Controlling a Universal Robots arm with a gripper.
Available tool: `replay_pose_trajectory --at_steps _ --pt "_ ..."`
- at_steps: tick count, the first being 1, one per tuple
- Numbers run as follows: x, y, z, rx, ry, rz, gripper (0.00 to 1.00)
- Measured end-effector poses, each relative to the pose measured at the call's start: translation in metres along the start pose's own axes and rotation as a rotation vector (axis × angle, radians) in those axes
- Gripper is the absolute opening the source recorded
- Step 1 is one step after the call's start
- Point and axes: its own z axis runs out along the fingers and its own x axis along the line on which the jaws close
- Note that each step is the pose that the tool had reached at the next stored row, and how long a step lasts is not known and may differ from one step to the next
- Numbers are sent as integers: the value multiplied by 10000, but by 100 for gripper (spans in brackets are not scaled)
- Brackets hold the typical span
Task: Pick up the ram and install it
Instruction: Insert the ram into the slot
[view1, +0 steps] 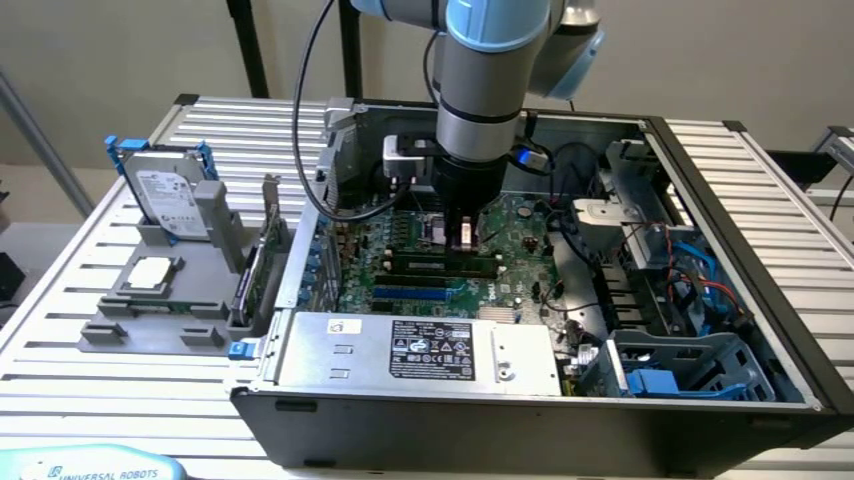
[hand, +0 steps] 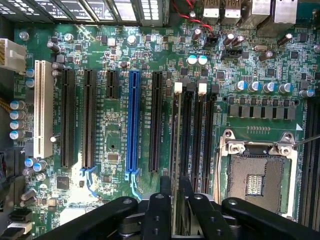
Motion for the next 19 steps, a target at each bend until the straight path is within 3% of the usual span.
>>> replay_pose_trajectory --at_steps 12,15,19 --pt "2 10 -209 0 0 0 22" --pt "2 19 -236 0 -4 0 11" --pt "2 21 -238 1 -8 0 11"
